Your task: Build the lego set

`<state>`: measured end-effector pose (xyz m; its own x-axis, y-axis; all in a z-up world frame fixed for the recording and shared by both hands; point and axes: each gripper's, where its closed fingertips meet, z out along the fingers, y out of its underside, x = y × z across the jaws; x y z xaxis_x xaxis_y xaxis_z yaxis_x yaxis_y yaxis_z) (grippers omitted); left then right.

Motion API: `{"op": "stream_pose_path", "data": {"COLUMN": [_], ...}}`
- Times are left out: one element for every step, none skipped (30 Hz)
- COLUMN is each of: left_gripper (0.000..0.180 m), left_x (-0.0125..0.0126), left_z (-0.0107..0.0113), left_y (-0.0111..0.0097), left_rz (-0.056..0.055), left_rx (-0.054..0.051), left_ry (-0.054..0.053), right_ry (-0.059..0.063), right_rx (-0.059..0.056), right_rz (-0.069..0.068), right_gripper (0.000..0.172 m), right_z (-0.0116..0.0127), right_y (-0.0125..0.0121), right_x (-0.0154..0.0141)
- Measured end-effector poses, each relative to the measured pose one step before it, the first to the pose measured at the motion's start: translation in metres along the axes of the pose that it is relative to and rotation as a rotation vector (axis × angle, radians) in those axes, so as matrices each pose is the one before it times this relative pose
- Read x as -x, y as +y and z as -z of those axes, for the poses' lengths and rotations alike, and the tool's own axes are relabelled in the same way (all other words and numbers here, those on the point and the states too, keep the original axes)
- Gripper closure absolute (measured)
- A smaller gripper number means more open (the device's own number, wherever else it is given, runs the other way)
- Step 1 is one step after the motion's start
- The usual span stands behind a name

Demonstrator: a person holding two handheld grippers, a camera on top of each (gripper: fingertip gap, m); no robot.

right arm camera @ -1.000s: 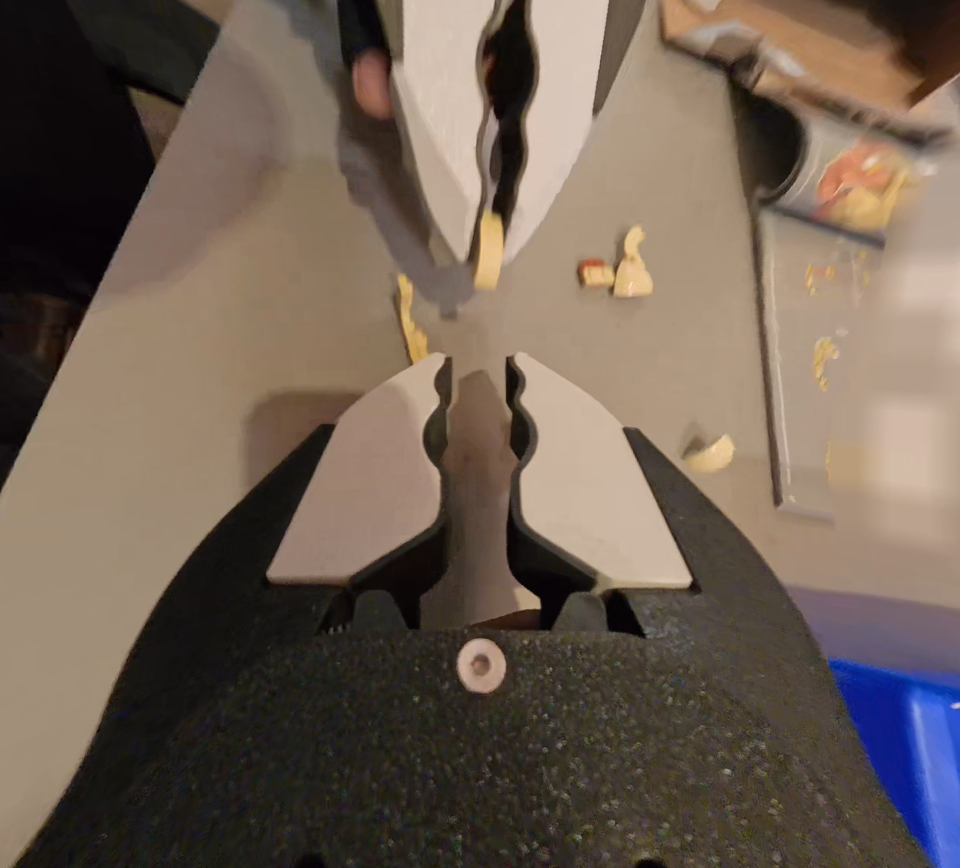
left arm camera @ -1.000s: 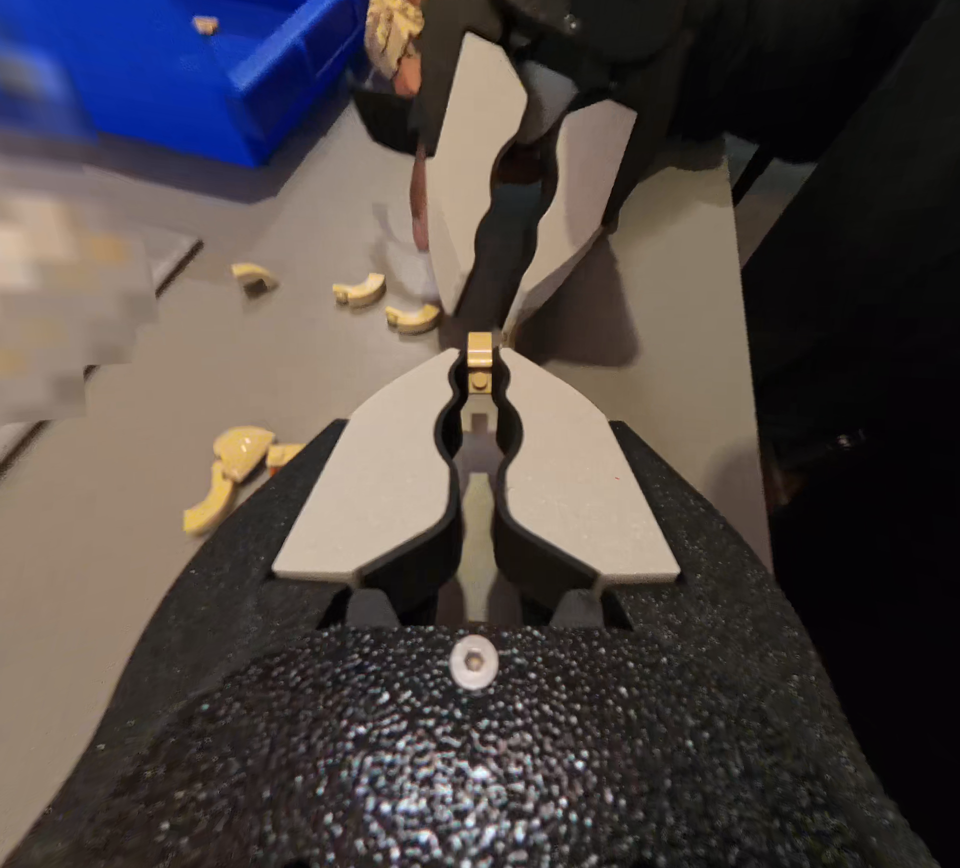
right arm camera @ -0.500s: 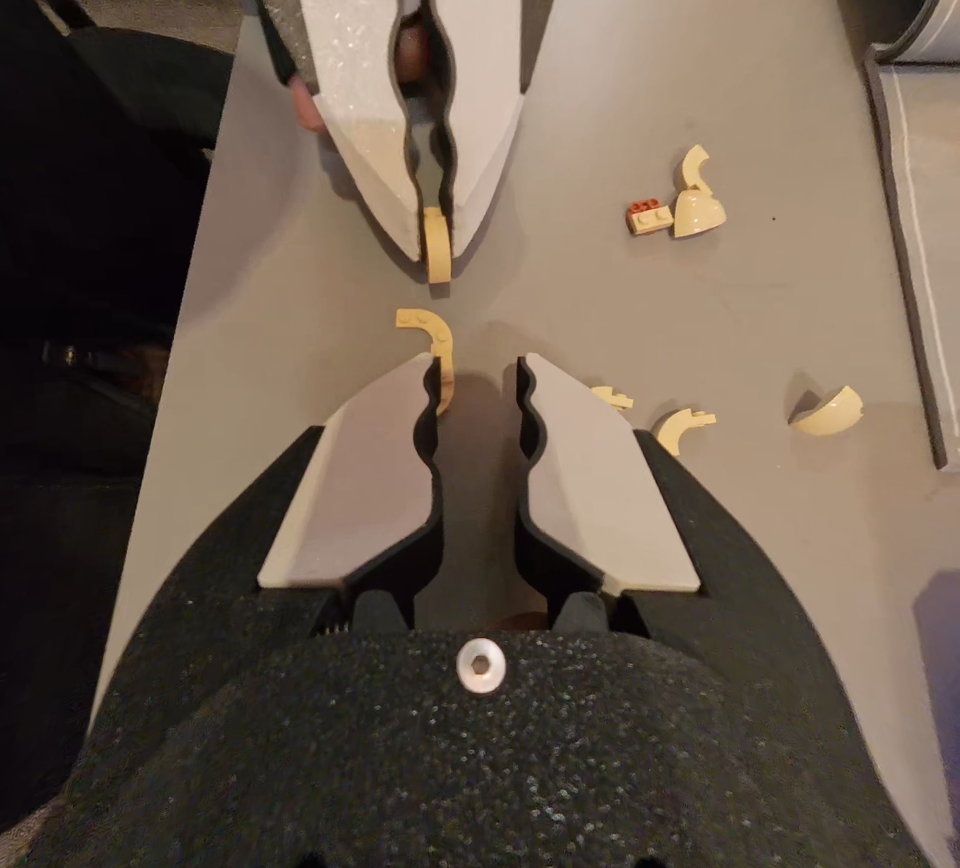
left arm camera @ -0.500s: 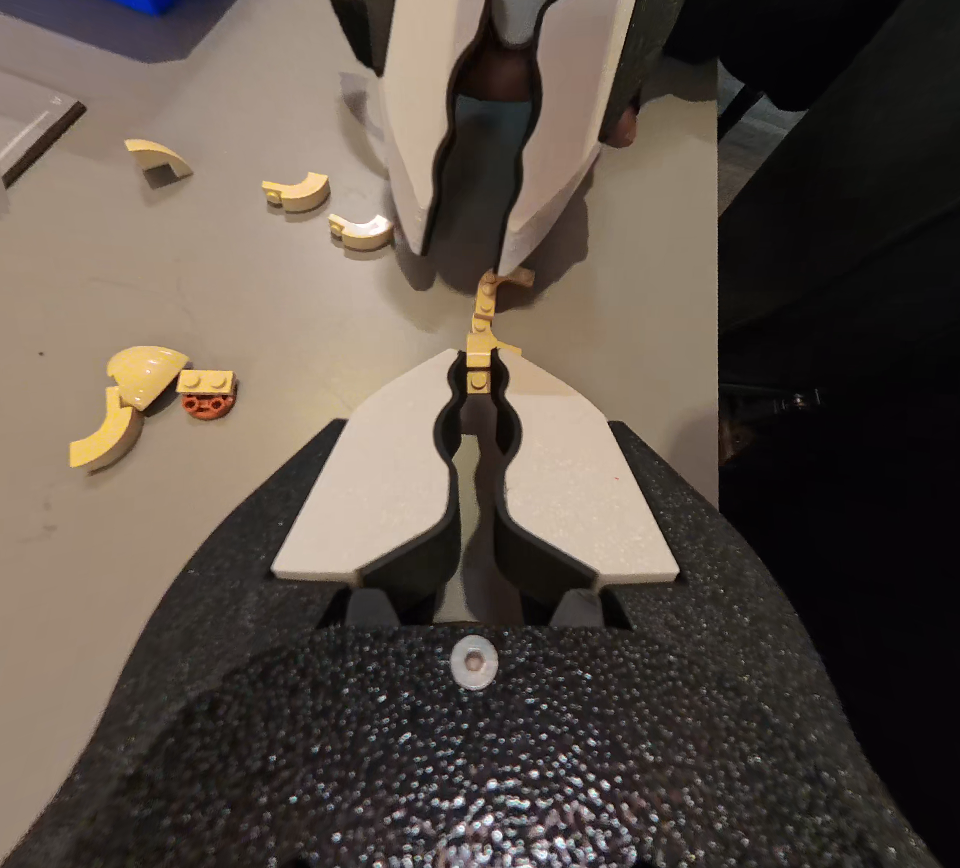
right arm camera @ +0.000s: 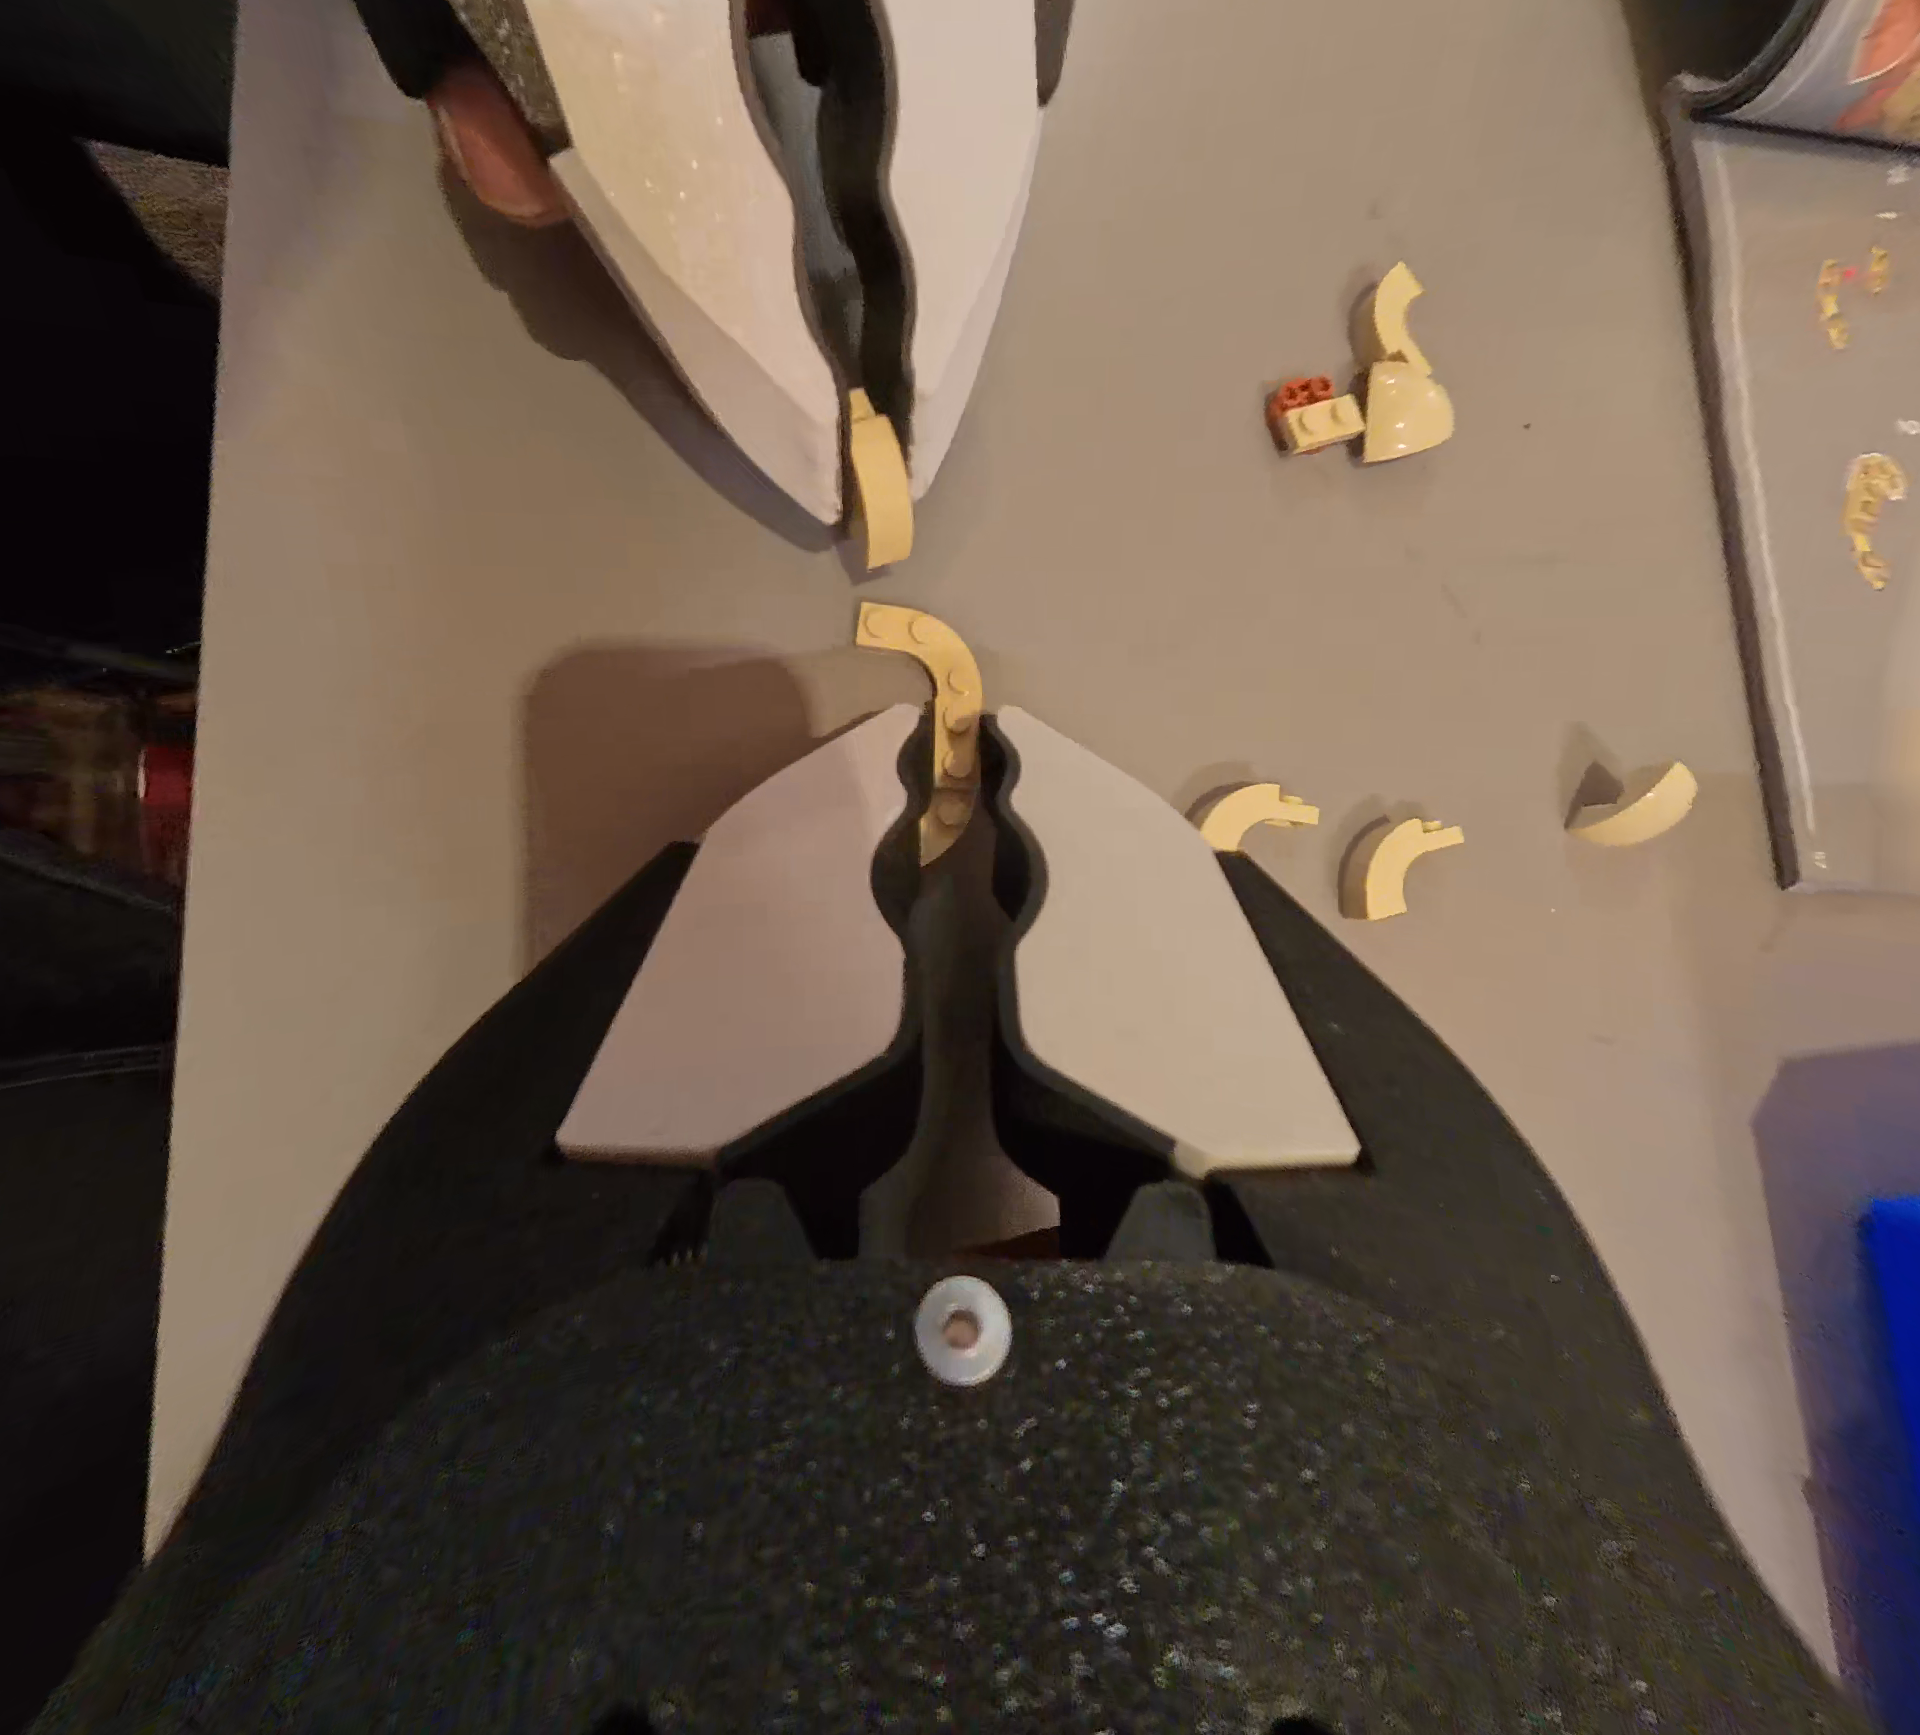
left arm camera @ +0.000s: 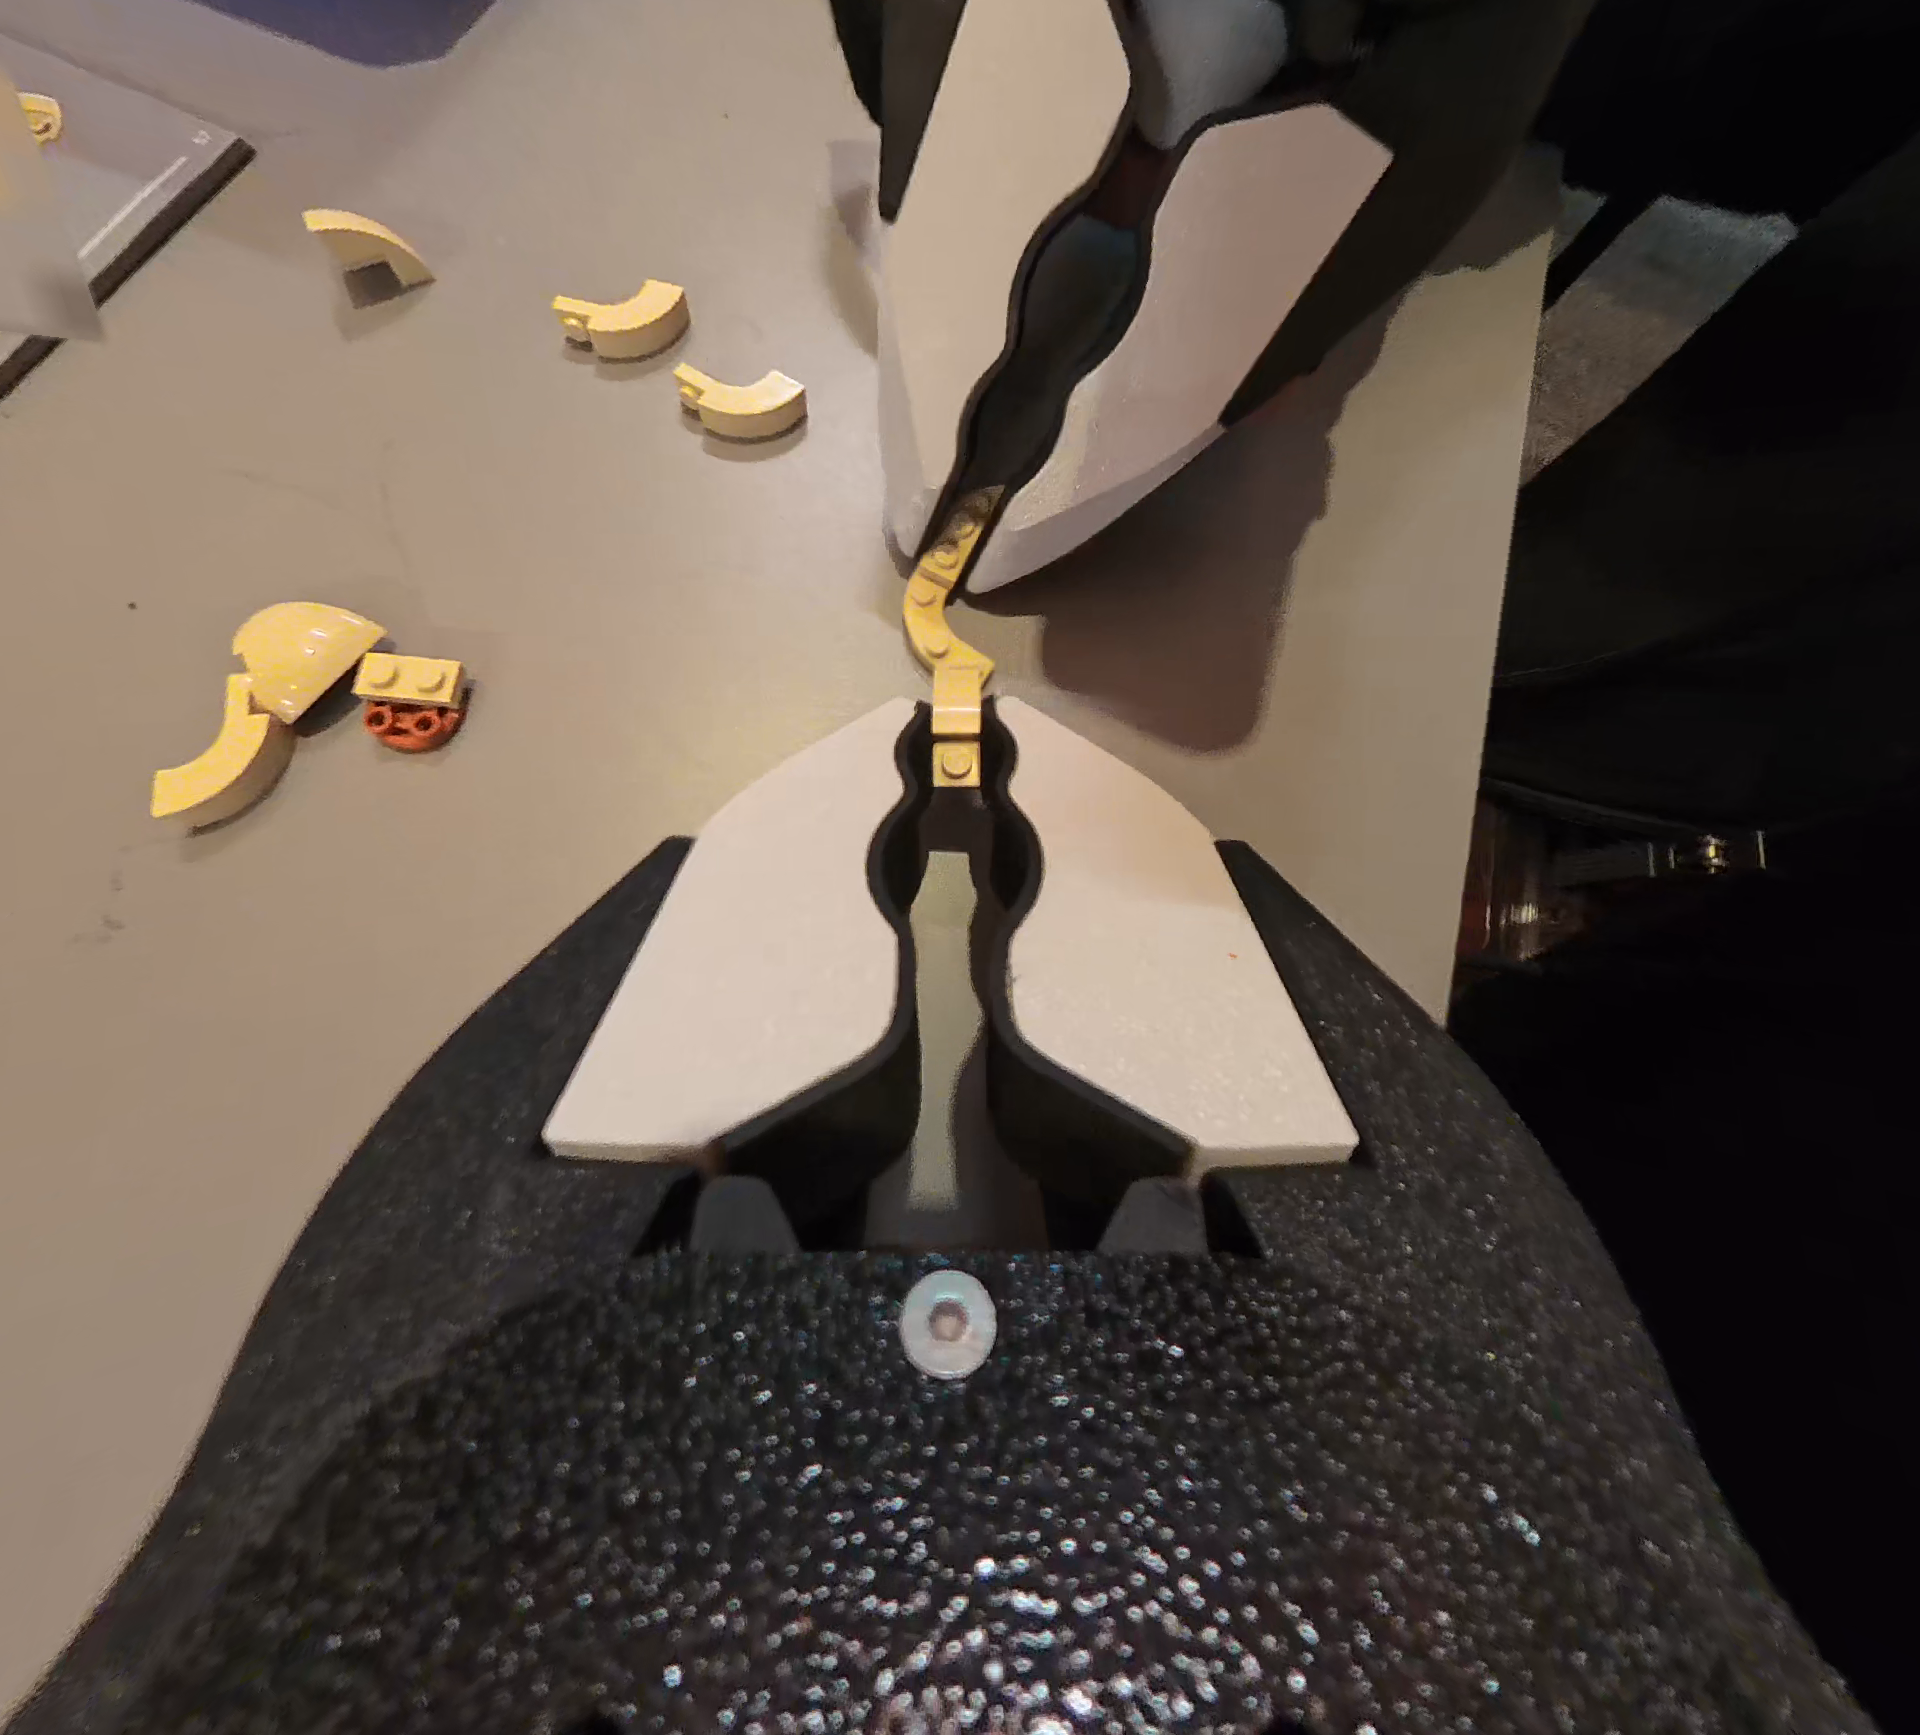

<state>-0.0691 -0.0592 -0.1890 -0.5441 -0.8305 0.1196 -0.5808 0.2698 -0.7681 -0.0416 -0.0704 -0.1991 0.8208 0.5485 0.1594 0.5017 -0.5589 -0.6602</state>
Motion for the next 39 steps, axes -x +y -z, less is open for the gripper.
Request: {"op": "stream_pose_path", "data": {"left_gripper": [0.173, 0.173, 0.173, 0.173, 0.173, 0.173, 0.173, 0.173, 0.173, 0.173, 0.173, 0.173, 0.173, 0.173, 0.173, 0.173, 0.173, 0.173, 0.173, 0.173, 0.173, 0.173, 0.173, 0.173, 0.173, 0.173, 0.173, 0.173, 0.173, 0.173, 0.173, 0.173, 0.173, 0.173, 0.173, 0.173, 0.173, 0.173, 0.173], "left_x": [-0.00093, -0.00052, -0.00005, 0.00057, 0.00114, 0.00120, 0.00113, 0.00103, 0.00039, 0.00059, 0.00098, 0.00003, 0.00027, 0.00117, 0.00144, -0.00062, -0.00282, -0.00311, -0.00255, -0.00194, -0.00209, -0.00234, -0.00274, -0.00169, -0.00071, -0.00036, -0.00032, 0.00009, -0.00018, -0.00104, -0.00100, -0.00132, -0.00079, -0.00074, -0.00040, -0.00050, 0.00010, -0.00013, -0.00012], "left_z": [0.00152, 0.00220, 0.00251, 0.00261, 0.00257, 0.00228, 0.00217, 0.00215, 0.00219, 0.00211, 0.00207, 0.00191, 0.00163, 0.00103, 0.00018, -0.00045, -0.00109, -0.00179, -0.00265, -0.00329, -0.00303, -0.00251, -0.00179, -0.00118, -0.00051, -0.00022, -0.00022, -0.00034, -0.00035, -0.00041, -0.00044, -0.00038, -0.00030, -0.00027, -0.00032, -0.00024, -0.00011, -0.00010, -0.00008], "left_y": [-0.00080, -0.00154, -0.00207, -0.00252, -0.00276, -0.00306, -0.00388, -0.00473, -0.00607, -0.00722, -0.00900, -0.01011, -0.01018, -0.00819, -0.00598, -0.00436, -0.00439, -0.00262, 0.00059, 0.00321, 0.00303, 0.00205, 0.00109, 0.00080, -0.00047, -0.00097, -0.00025, 0.00020, -0.00040, -0.00049, -0.00083, -0.00153, -0.00149, -0.00146, -0.00127, -0.00152, -0.00162, -0.00165, -0.00174], "left_rz": [0.0167, 0.0215, 0.0245, 0.0249, 0.0257, 0.0277, 0.0278, 0.0273, 0.0264, 0.0309, 0.0360, 0.0382, 0.0415, 0.0407, 0.0355, 0.0267, 0.0181, 0.0136, 0.0115, 0.0073, 0.0017, -0.0014, -0.0009, 0.0016, 0.0017, 0.0039, 0.0062, 0.0069, 0.0066, 0.0072, 0.0063, 0.0055, 0.0065, 0.0061, 0.0067, 0.0064, 0.0070, 0.0056, 0.0048], "left_rx": [-0.0126, -0.0188, -0.0234, -0.0264, -0.0274, -0.0285, -0.0337, -0.0396, -0.0483, -0.0577, -0.0710, -0.0812, -0.0851, -0.0731, -0.0572, -0.0442, -0.0426, -0.0319, -0.0093, 0.0109, 0.0140, 0.0074, 0.0011, -0.0009, -0.0080, -0.0107, -0.0058, -0.0020, -0.0073, -0.0100, -0.0130, -0.0171, -0.0162, -0.0159, -0.0145, -0.0163, -0.0167, -0.0159, -0.0160], "left_ry": [0.0017, 0.0011, -0.0016, -0.0059, -0.0113, -0.0131, -0.0157, -0.0172, -0.0151, -0.0182, -0.0201, -0.0116, -0.0101, -0.0121, -0.0126, -0.0006, 0.0101, 0.0088, 0.0037, 0.0003, 0.0011, 0.0040, 0.0081, 0.0033, -0.0014, -0.0005, 0.0000, -0.0028, -0.0018, 0.0027, 0.0019, 0.0051, 0.0040, 0.0038, 0.0024, 0.0029, -0.0006, 0.0005, 0.0015], "right_ry": [0.0203, 0.0265, 0.0295, 0.0266, 0.0339, 0.0429, 0.0467, 0.0496, 0.0487, 0.0485, 0.0539, 0.0580, 0.0551, 0.0466, 0.0325, 0.0253, 0.0267, 0.0216, 0.0117, 0.0119, 0.0090, 0.0076, 0.0097, 0.0116, 0.0083, 0.0104, 0.0090, 0.0116, 0.0125, 0.0115, 0.0137, 0.0158, 0.0167, 0.0173, 0.0151, 0.0109, 0.0103, 0.0086, 0.0072], "right_rx": [-0.0163, -0.0186, -0.0167, -0.0203, -0.0266, -0.0267, -0.0278, -0.0330, -0.0353, -0.0367, -0.0359, -0.0264, -0.0331, -0.0304, -0.0146, -0.0065, -0.0114, -0.0117, -0.0110, -0.0154, -0.0180, -0.0092, -0.0028, -0.0055, -0.0066, -0.0064, -0.0061, -0.0086, -0.0079, -0.0066, -0.0074, -0.0085, -0.0072, -0.0058, -0.0045, -0.0036, -0.0053, -0.0069, -0.0022], "right_rz": [0.0057, 0.0040, -0.0008, 0.0013, -0.0012, -0.0095, -0.0171, -0.0264, -0.0342, -0.0400, -0.0437, -0.0257, -0.0165, -0.0214, -0.0219, -0.0149, -0.0105, -0.0079, -0.0026, 0.0008, 0.0061, 0.0081, 0.0056, 0.0009, -0.0003, -0.0024, -0.0037, -0.0049, -0.0033, -0.0006, 0.0008, 0.0024, 0.0059, 0.0068, 0.0064, 0.0048, 0.0030, 0.0029, 0.0046], "right_gripper": [0.164, 0.164, 0.164, 0.164, 0.164, 0.164, 0.164, 0.164, 0.164, 0.164, 0.164, 0.164, 0.164, 0.164, 0.164, 0.164, 0.164, 0.164, 0.164, 0.164, 0.164, 0.164, 0.164, 0.164, 0.164, 0.164, 0.164, 0.164, 0.164, 0.164, 0.164, 0.164, 0.164, 0.164, 0.164, 0.164, 0.164, 0.164, 0.164], "right_z": [0.00096, 0.00146, 0.00161, 0.00174, 0.00184, 0.00196, 0.00196, 0.00211, 0.00193, 0.00172, 0.00185, 0.00236, 0.00271, 0.00259, 0.00153, 0.00090, 0.00109, 0.00094, 0.00103, 0.00119, 0.00131, 0.00090, 0.00059, 0.00071, 0.00065, 0.00064, 0.00045, 0.00054, 0.00041, 0.00013, 0.00012, 0.00026, 0.00027, -0.00003, -0.00003, -0.00018, 0.00012, 0.00026, 0.00010], "right_y": [-0.00139, -0.00187, -0.00192, -0.00257, -0.00347, -0.00388, -0.00397, -0.00468, -0.00476, -0.00458, -0.00418, -0.00398, -0.00505, -0.00481, -0.00281, -0.00187, -0.00230, -0.00259, -0.00241, -0.00304, -0.00321, -0.00184, -0.00070, -0.00078, -0.00074, -0.00077, -0.00084, -0.00128, -0.00134, -0.00115, -0.00130, -0.00140, -0.00116, -0.00099, -0.00093, -0.00063, -0.00094, -0.00119, -0.00042], "right_x": [-0.00032, -0.00106, -0.00161, -0.00097, -0.00185, -0.00356, -0.00432, -0.00481, -0.00463, -0.00430, -0.00477, -0.00493, -0.00422, -0.00340, -0.00175, -0.00069, -0.00104, -0.00063, 0.00069, 0.00052, 0.00068, 0.00056, -0.00002, -0.00080, -0.00058, -0.00092, -0.00073, -0.00089, -0.00068, -0.00020, -0.00007, -0.00020, -0.00019, -0.00041, -0.00018, 0.00017, -0.00004, -0.00004, 0.00017]}}
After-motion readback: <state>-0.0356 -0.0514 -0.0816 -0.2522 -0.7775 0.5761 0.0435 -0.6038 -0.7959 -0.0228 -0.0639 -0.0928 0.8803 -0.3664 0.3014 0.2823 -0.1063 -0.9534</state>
